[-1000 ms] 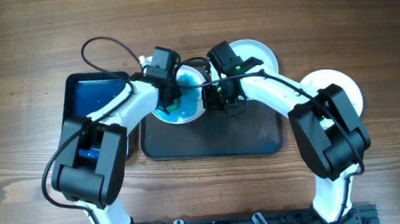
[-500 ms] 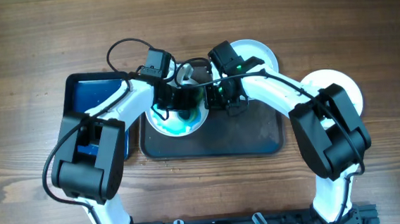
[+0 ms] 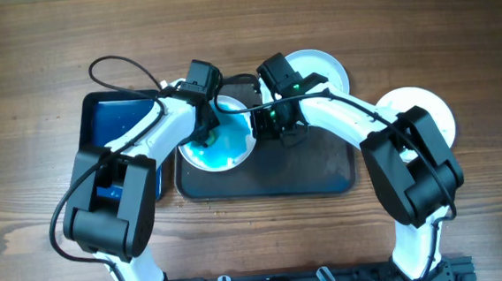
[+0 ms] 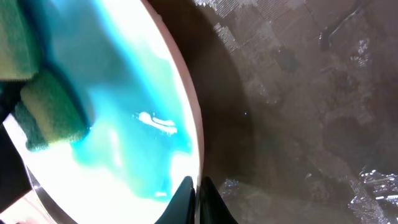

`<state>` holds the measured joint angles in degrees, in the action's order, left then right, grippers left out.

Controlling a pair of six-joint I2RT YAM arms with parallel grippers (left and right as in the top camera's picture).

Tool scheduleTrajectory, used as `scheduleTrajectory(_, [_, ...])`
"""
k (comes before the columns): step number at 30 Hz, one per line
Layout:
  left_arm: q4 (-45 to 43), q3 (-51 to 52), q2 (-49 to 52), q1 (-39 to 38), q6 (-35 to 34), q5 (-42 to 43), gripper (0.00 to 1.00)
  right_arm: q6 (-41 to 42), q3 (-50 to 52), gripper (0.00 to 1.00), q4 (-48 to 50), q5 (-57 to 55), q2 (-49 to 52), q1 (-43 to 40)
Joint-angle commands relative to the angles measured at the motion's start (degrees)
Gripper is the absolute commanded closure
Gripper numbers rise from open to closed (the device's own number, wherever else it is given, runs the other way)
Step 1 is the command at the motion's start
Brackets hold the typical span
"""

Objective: Clean dirty plates on tray and stack at the side
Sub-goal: 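Scrub the centered plate with the sponge in the left gripper, then lift the plate with the right gripper and stack it on the cleaned plate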

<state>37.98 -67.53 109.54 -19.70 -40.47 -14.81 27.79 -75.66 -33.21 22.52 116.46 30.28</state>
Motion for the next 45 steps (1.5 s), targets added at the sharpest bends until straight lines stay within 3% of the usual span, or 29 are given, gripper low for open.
scheduleTrajectory(1, [6.5, 2.6, 2.7, 1.7, 0.1, 0.5, 0.96, -1.7, 0.4, 0.95, -1.3, 0.0, 0.3, 0.1])
scheduleTrajectory(5, [6.4, 2.6, 2.7, 1.1, 18.2, 21.7, 0.96, -1.7, 0.4, 0.96, -1.3, 0.0, 0.3, 0.1])
scheduleTrajectory(7, [6.4, 2.6, 2.7, 1.1, 29.9, 38.1, 0.96, -1.7, 0.4, 0.96, -1.3, 0.0, 0.3, 0.1])
scheduleTrajectory(10, [5.3, 2.6, 2.7, 1.1, 36.7, 50.7, 0.96, -1.7, 0.4, 0.96, -1.3, 0.0, 0.3, 0.1])
scheduleTrajectory(12, [3.2, 2.6, 2.7, 1.1, 36.8, 52.3, 0.96, -1.7, 0.4, 0.96, -1.3, 0.0, 0.3, 0.1])
scheduleTrajectory(16, [-4.6, 2.6, 2.7, 1.3, 31.4, 49.9, 0.96, -1.7, 0.4, 0.96, -1.3, 0.0, 0.3, 0.1])
scheduleTrajectory(22, [-13.3, 2.6, 2.6, 2.5, 15.6, 27.9, 0.96, -1.7, 0.4, 0.96, -1.3, 0.0, 0.3, 0.1])
scheduleTrajectory(26, [-8.1, 0.0, 2.5, 2.5, 8.0, 4.9, 0.96, -1.7, 0.4, 0.96, -1.6, -0.4, 0.3, 0.1])
scheduleTrajectory(29, [-1.9, -2.3, 2.1, 2.3, 6.6, -1.8, 0.96, -1.6, 1.2, 0.96, -1.0, -0.7, 0.3, 0.1])
scheduleTrajectory(37, [9.3, -7.6, -2.8, 3.4, 8.7, 6.8, 0.96, 1.2, 2.2, 0.96, -0.1, -1.4, 0.3, 0.1])
scheduleTrajectory(42, [17.9, -13.0, -8.0, 7.1, 8.8, 7.3, 0.96, 6.3, 3.4, 0.96, 1.1, -2.0, 0.4, 0.5])
scheduleTrajectory(45, [20.1, -13.2, -11.0, 10.3, 9.0, 7.3, 0.96, 6.9, 3.8, 0.88, 1.2, -2.0, 0.4, 0.7])
